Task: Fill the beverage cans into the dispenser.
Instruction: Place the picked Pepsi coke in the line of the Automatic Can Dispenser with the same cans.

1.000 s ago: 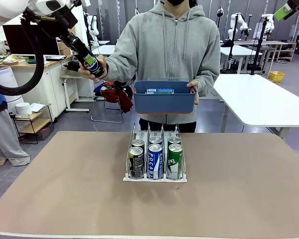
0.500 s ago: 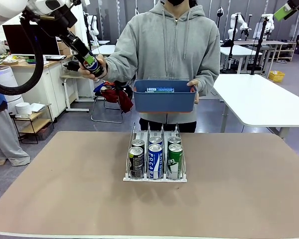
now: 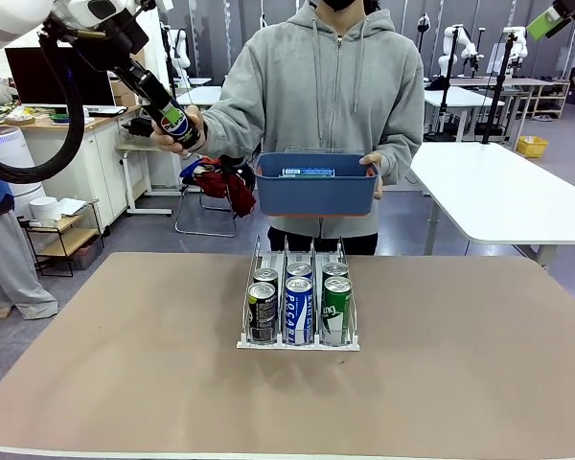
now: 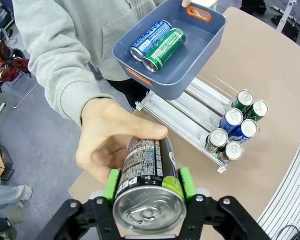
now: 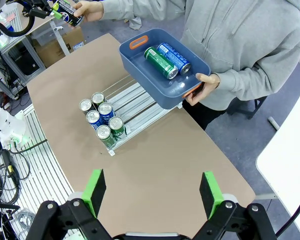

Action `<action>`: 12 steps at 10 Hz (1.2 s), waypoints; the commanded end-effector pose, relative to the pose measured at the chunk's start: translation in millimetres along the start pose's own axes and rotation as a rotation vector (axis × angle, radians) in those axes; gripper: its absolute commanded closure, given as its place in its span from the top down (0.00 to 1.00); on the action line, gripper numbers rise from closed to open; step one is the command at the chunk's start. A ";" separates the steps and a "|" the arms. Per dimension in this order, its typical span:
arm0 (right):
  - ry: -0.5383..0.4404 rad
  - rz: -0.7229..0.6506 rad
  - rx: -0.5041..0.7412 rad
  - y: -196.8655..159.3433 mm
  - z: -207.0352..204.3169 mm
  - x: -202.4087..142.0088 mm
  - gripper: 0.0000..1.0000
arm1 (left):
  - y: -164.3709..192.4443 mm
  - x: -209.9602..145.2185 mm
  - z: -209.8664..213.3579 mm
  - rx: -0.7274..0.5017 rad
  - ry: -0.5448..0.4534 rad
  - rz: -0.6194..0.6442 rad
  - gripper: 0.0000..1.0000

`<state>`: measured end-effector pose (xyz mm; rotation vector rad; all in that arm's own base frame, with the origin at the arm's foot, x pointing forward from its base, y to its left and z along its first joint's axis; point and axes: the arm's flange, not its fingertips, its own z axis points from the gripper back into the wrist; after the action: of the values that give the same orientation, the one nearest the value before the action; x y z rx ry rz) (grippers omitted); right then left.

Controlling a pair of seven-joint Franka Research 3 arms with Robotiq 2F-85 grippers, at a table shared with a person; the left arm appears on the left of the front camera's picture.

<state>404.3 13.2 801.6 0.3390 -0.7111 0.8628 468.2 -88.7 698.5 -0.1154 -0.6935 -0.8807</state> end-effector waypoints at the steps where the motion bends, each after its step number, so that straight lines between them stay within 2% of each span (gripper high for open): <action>1: 0.001 -0.005 0.002 0.6 -0.1 -0.9 1.00 | 0.2 0.2 0.7 0.003 -0.001 -0.007 0.42; 12: 0.001 -0.005 0.002 0.6 -0.1 -0.9 1.00 | 0.2 0.2 0.7 0.003 -0.001 -0.007 0.42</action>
<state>404.3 13.2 801.6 0.3390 -0.7111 0.8628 468.6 -88.8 697.8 -0.1158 -0.6918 -0.8807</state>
